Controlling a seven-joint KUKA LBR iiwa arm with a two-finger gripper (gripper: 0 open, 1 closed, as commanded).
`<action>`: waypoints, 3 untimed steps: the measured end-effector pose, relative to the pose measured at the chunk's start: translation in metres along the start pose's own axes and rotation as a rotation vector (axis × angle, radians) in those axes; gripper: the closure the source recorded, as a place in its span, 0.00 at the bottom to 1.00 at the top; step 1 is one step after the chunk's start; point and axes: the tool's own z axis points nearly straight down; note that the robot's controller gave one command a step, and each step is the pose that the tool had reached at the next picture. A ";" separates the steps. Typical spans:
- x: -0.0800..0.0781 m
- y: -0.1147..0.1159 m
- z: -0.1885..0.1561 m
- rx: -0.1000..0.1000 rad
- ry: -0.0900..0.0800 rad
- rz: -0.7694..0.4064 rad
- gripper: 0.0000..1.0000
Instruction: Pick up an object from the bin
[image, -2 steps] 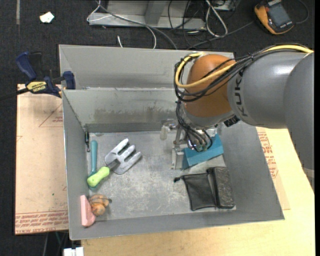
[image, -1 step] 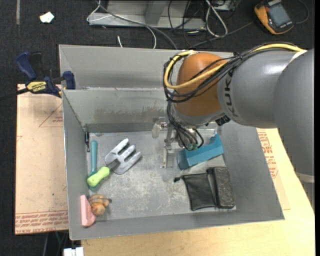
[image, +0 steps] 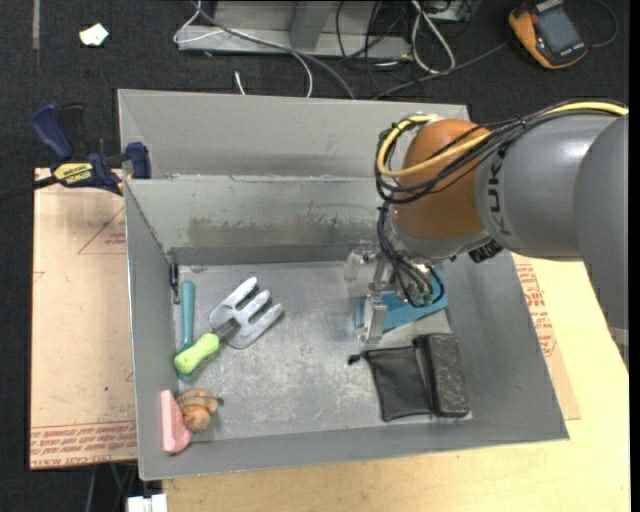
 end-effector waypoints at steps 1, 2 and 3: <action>0.053 0.005 -0.024 -0.006 0.001 -0.025 0.00; 0.021 -0.068 0.029 -0.001 -0.007 -0.165 0.00; 0.102 -0.043 0.029 -0.010 -0.012 -0.246 1.00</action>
Offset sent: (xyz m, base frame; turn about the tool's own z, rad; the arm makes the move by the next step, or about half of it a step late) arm -0.0227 -0.0676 -0.0315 -0.1670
